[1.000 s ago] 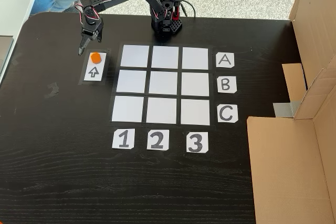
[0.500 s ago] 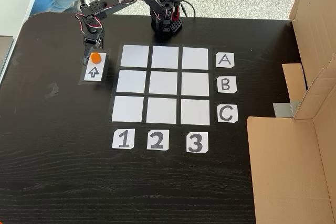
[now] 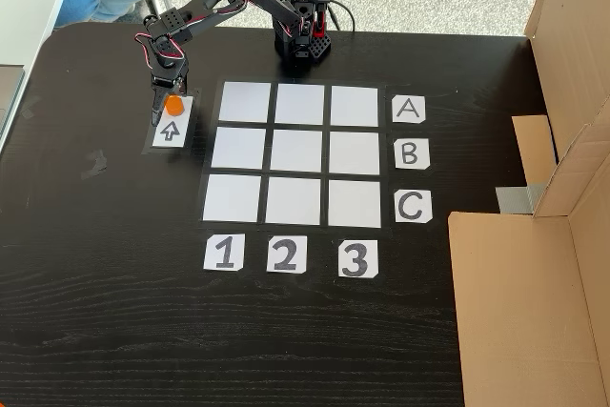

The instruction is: Pick up the round, orange token and place it in the grid on square A3.

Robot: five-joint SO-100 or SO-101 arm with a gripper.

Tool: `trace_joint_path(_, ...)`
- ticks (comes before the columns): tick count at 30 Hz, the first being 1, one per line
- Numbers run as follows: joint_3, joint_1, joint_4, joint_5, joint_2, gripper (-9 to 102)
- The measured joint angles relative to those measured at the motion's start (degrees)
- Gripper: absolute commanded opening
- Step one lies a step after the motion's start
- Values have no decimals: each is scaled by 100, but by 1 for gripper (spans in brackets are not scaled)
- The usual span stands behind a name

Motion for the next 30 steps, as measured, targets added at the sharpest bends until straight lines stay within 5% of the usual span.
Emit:
trace_joint_path(3,-26,-9,-18,0,-70,68)
trace_joint_path(5,-53,-18,-18,0,-79,55)
trace_joint_path(8,-88,-26,-18,0,-79,2)
trace_joint_path(9,-88,-44,-18,0,-79,-1)
trace_joint_path(30,-35,220,-624,141,105,-1)
